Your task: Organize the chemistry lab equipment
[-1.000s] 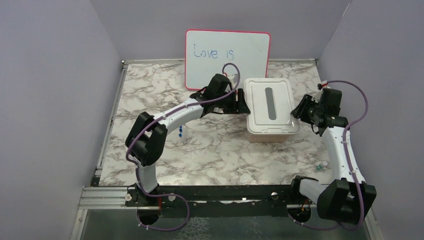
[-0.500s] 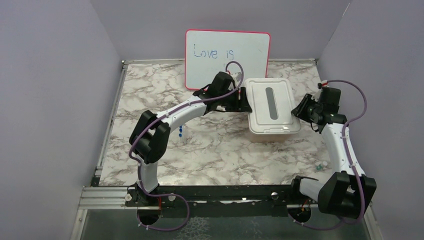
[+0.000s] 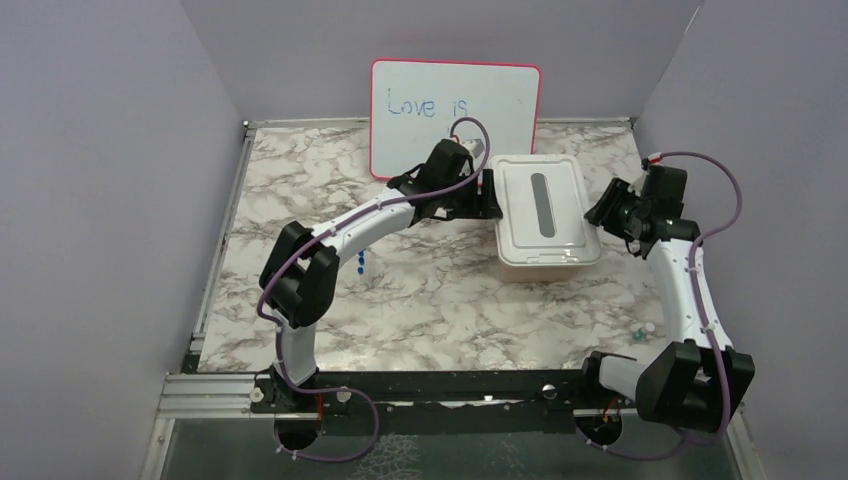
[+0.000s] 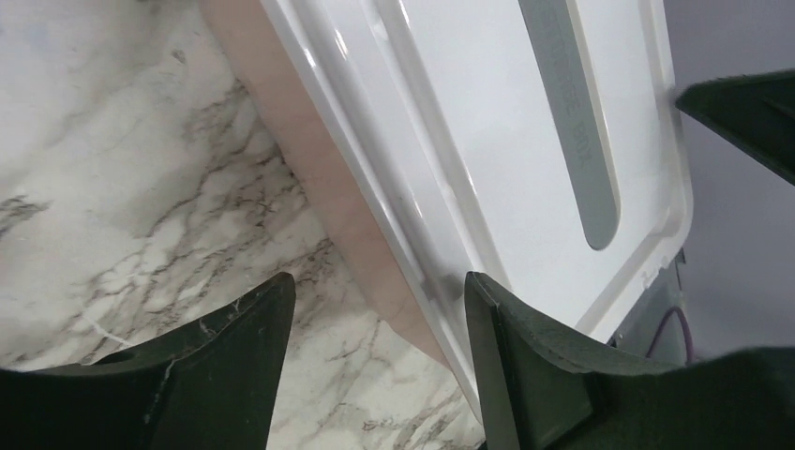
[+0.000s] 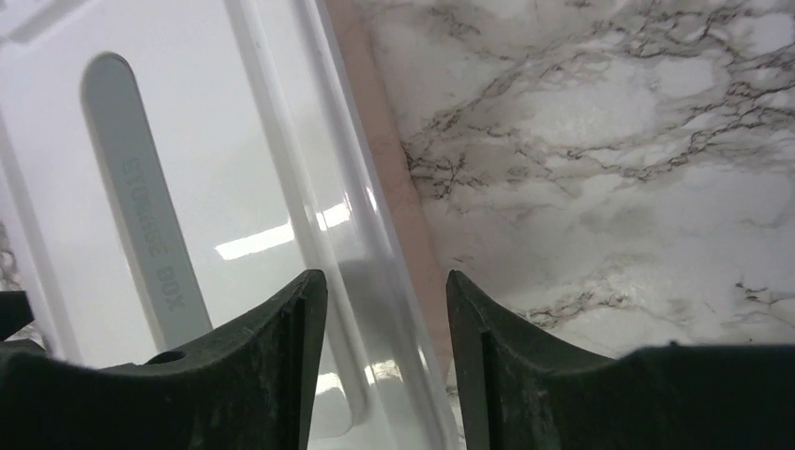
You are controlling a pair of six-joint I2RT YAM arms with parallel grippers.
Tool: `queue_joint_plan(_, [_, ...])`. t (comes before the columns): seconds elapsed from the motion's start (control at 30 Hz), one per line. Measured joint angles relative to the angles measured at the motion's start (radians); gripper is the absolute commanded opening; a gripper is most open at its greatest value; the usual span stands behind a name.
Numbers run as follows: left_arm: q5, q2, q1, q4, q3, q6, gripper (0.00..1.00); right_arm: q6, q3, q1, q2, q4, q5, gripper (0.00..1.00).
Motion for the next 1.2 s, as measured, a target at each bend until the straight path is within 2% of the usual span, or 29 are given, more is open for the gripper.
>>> queue_joint_plan(0.1, [-0.061, 0.000, 0.003, -0.069, 0.055, 0.040, 0.83, 0.010, 0.052, 0.000, -0.003, -0.021, 0.012, 0.60])
queue_joint_plan(0.17, [-0.108, -0.011, 0.011, -0.106, 0.087, 0.073, 0.97, 0.015, 0.092, 0.000, -0.013, -0.029, 0.014, 0.61])
queue_joint_plan(0.2, [-0.132, -0.030, 0.018, -0.121, 0.090, 0.091, 0.98, 0.017, 0.108, 0.000, -0.023, -0.031, 0.014, 0.62])
queue_joint_plan(0.3, [-0.209, -0.102, 0.030, -0.183, 0.085, 0.144, 0.99, 0.018, 0.133, 0.000, -0.067, -0.035, 0.012, 0.67])
queue_joint_plan(0.53, [-0.495, -0.494, 0.044, -0.278, -0.076, 0.289, 0.99, 0.023, 0.134, 0.000, -0.204, -0.092, -0.007, 0.99])
queue_joint_plan(0.83, [-0.731, -0.984, 0.044, -0.433, -0.259, 0.327, 0.99, 0.079, 0.132, 0.000, -0.451, -0.210, 0.032, 1.00])
queue_joint_plan(1.0, [-0.803, -1.149, 0.044, -0.560, -0.266, 0.321, 0.99, 0.100, 0.161, 0.000, -0.543, -0.288, 0.085, 1.00])
queue_joint_plan(1.2, [-0.851, -1.268, 0.044, -0.690, -0.264, 0.300, 0.99, 0.083, 0.171, 0.000, -0.542, -0.326, 0.071, 1.00])
